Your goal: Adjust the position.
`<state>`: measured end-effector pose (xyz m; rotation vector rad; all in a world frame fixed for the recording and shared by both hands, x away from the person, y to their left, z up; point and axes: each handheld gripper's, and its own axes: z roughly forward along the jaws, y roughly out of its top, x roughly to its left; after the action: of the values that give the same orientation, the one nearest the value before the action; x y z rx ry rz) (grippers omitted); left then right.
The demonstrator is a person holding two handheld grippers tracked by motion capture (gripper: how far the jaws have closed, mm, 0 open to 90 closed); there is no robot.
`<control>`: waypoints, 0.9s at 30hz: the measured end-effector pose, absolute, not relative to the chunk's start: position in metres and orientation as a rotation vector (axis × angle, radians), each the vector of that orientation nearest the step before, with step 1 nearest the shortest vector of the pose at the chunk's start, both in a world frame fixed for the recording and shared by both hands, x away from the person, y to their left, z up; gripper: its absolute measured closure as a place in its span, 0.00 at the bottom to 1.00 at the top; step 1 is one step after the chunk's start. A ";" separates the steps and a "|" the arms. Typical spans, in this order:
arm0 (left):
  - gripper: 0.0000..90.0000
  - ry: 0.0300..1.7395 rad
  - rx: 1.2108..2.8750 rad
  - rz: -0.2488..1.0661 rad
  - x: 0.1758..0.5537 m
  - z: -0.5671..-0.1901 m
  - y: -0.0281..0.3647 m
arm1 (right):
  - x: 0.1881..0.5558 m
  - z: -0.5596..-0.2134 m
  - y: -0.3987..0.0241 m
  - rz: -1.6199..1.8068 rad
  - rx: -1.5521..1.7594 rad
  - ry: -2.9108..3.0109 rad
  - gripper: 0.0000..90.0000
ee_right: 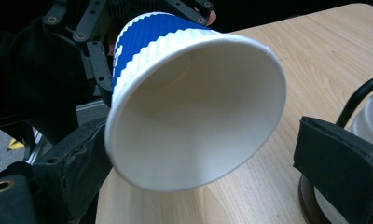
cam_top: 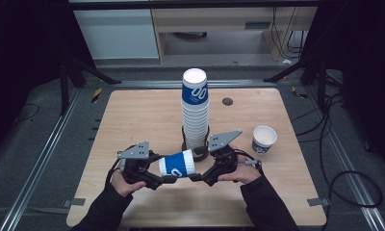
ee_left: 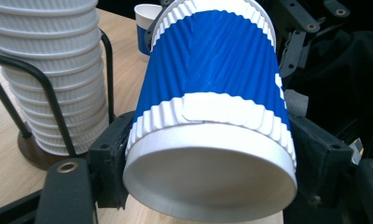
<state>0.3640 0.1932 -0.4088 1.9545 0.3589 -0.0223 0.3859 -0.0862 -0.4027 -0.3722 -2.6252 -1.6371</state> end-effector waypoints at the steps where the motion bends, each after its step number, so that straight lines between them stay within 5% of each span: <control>1: 0.28 0.355 1.956 -0.025 0.364 -0.409 0.193 | 0.386 -0.403 -0.085 -1.637 -0.365 -2.619 0.06; 27: 0.27 0.321 1.990 -0.085 0.363 -0.412 0.187 | 0.384 -0.406 -0.080 -1.612 -0.228 -2.572 0.17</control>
<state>0.3630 0.1874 -0.4116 1.9900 0.3214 -0.0849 0.3843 -0.0802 -0.4061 -0.2276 -2.5718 -1.6120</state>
